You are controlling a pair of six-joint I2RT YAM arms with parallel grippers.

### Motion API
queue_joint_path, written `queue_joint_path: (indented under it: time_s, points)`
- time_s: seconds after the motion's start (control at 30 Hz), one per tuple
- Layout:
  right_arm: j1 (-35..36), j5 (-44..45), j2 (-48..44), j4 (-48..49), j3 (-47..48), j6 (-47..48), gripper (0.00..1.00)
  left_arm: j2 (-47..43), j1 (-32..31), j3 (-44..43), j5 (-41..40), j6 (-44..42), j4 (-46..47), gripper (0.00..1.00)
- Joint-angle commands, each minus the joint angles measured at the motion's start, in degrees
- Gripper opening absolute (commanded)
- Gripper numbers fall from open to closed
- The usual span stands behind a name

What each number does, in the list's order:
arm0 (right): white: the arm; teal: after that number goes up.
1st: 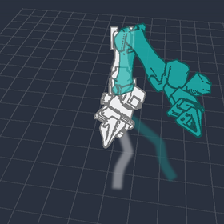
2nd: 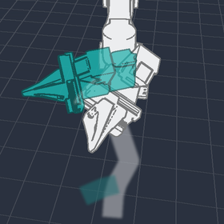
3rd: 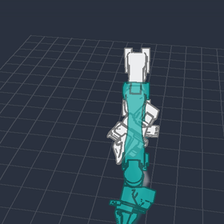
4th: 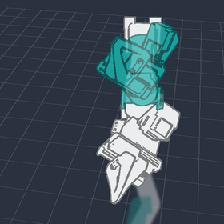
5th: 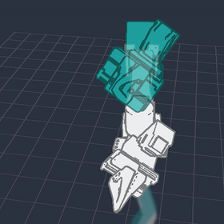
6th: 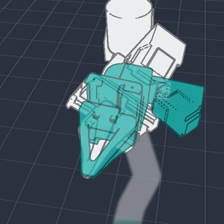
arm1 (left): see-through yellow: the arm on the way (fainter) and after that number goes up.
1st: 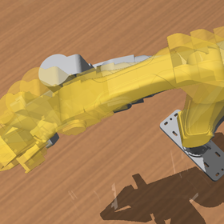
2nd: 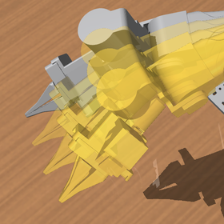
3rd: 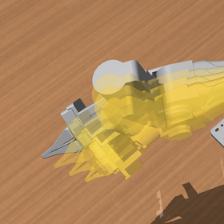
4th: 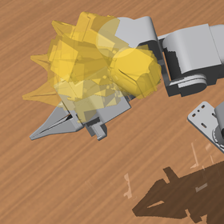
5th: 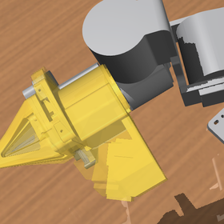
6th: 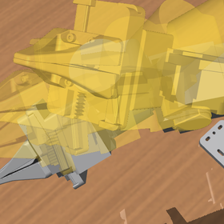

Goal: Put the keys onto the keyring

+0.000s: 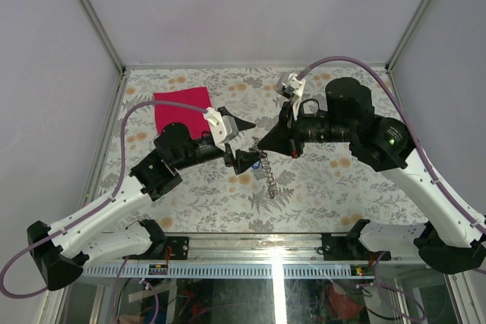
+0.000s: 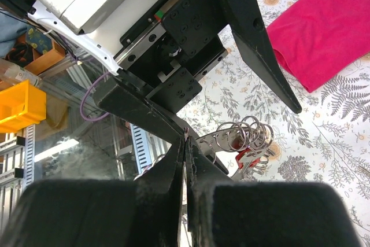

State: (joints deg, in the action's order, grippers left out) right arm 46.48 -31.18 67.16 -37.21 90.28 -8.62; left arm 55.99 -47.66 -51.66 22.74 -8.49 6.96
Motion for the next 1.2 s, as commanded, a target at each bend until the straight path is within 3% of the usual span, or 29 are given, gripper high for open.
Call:
queue_joint_path:
  time_s: [0.0,0.23,0.53,0.77,1.17]
  points:
    - [0.0,-3.1,0.7,1.0,3.9,-0.7,0.00,0.2,-0.6,-2.3,2.7,-0.8,5.5,0.77]
    - [0.0,-2.6,0.7,0.4,4.0,0.4,0.00,0.2,-0.6,-2.7,4.4,0.0,5.3,0.52]
    - [0.0,-0.5,1.5,-4.2,6.4,3.9,0.00,0.0,-0.6,-3.4,7.2,1.7,4.7,0.33]
    - [0.0,-1.2,-0.3,-6.1,4.8,11.8,0.00,0.9,-0.6,-5.7,11.0,1.3,1.5,0.28]
    - [0.0,-3.6,4.5,-20.0,11.8,17.4,0.00,3.7,-0.6,-10.8,14.2,-3.7,-10.9,0.23]
